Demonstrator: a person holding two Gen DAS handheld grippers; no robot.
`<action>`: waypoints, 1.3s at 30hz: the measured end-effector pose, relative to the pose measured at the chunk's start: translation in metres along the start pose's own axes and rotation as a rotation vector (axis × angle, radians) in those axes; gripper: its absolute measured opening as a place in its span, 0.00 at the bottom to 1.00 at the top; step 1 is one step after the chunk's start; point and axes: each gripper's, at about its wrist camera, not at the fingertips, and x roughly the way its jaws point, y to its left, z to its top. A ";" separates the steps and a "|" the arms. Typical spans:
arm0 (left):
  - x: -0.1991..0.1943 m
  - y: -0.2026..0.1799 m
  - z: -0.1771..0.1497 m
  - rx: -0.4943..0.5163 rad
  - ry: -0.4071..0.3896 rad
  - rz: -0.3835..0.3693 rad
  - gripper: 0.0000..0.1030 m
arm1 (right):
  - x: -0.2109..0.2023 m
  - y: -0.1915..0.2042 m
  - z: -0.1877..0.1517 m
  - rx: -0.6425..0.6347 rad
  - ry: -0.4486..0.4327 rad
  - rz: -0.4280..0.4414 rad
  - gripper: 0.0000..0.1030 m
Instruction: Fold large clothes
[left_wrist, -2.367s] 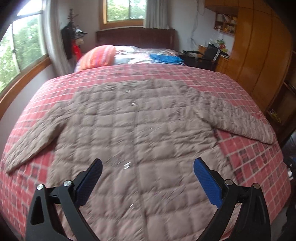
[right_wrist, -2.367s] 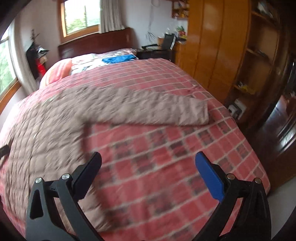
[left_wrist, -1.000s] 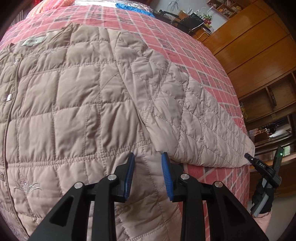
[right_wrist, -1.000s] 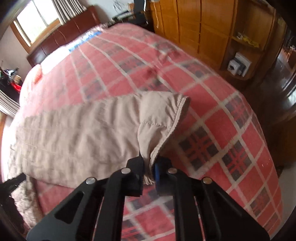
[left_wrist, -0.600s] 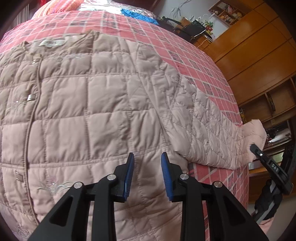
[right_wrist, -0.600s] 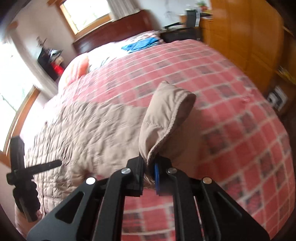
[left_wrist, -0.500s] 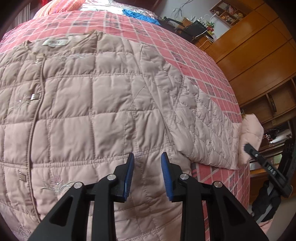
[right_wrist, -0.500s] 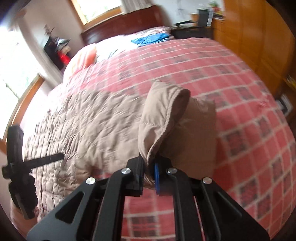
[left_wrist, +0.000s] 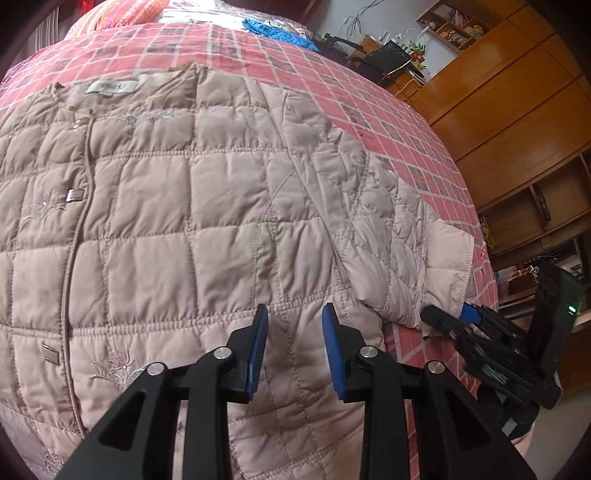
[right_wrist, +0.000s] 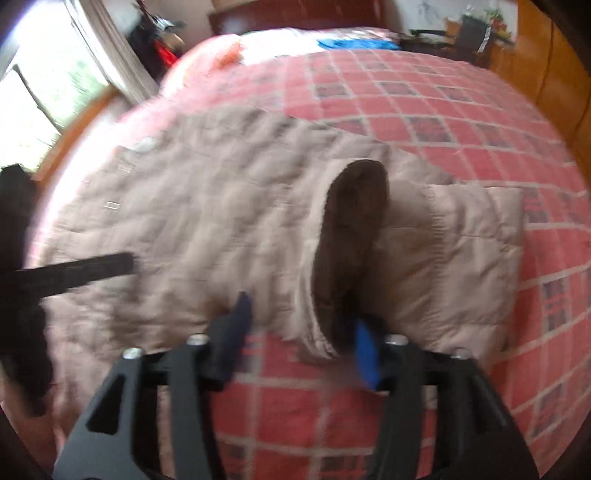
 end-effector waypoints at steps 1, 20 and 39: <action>0.000 -0.002 0.000 0.004 0.000 -0.007 0.29 | -0.006 -0.001 -0.002 0.001 -0.009 0.038 0.54; 0.075 -0.118 0.007 0.079 0.120 -0.143 0.27 | -0.072 -0.142 -0.068 0.406 -0.101 -0.088 0.44; -0.063 -0.005 -0.009 0.034 -0.222 -0.060 0.03 | -0.033 -0.093 -0.047 0.345 -0.075 0.152 0.44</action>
